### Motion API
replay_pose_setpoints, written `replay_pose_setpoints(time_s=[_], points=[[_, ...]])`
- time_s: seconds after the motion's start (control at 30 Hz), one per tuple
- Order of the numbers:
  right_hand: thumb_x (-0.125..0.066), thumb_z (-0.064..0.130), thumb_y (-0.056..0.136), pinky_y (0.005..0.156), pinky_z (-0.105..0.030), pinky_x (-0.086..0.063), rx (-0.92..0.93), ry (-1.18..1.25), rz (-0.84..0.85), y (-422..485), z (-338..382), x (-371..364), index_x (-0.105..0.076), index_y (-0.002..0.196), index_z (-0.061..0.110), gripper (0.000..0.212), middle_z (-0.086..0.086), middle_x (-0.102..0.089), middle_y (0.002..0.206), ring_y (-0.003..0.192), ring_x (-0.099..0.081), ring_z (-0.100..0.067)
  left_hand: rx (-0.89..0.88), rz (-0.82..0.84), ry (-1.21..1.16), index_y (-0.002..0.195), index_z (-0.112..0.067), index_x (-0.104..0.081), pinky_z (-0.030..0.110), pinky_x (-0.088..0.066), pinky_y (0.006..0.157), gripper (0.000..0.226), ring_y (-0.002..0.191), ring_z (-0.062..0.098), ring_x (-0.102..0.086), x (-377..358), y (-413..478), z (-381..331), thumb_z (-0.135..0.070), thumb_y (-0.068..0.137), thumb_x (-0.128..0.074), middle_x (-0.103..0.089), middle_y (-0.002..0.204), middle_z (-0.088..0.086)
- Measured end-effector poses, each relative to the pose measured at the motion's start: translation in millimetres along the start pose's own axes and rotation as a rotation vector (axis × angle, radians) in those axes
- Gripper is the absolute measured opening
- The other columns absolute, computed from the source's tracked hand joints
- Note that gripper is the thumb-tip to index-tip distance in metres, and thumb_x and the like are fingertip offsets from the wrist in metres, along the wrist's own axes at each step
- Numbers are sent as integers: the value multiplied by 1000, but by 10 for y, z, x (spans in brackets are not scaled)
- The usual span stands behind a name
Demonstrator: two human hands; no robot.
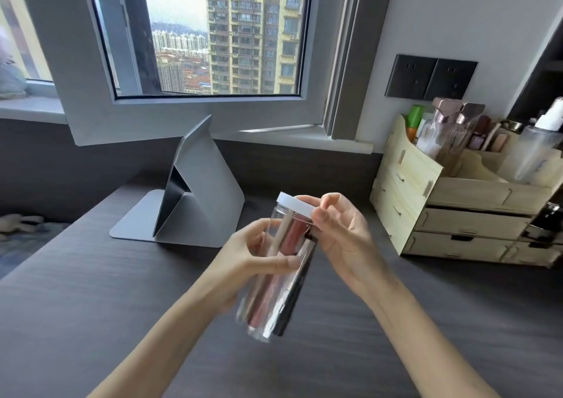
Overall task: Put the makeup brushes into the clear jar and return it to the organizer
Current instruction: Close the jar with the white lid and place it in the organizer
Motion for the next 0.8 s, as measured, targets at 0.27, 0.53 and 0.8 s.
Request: replay_pose_setpoints(time_s=[0.27,0.53,0.8], points=[[-82,38,62,66,-26,-55,-32,81,169,-38,195,-121,-52,91,13,48,-4,-70,99,77,-66,-16,74,336,-322,111,-9,-59,36,-50,77,71,80,26,-61,-234,-45,-76,-38,52,-85,-63,94,11],[-78,42,66,73,-24,-56,11,-506,-127,-111,352,1,-54,88,16,42,-5,-67,93,84,-66,-17,15,-47,82,93,-23,-65,41,-53,75,51,79,33,-62,-123,-40,-132,-37,48,-85,-66,88,16],[-49,52,83,98,-22,-43,-127,-913,199,-149,525,-31,-36,137,42,56,16,-48,135,122,-46,5,-91,-168,451,92,-43,-60,12,-41,59,51,60,-1,-53,-74,-26,-127,-46,47,-83,-57,70,-18]])
Point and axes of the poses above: each hand's wrist, its own y-axis towards the middle knuckle, its own x-axis out of the back of the hand, z = x × y, the point moved 6 cm from there along y, towards the middle knuckle
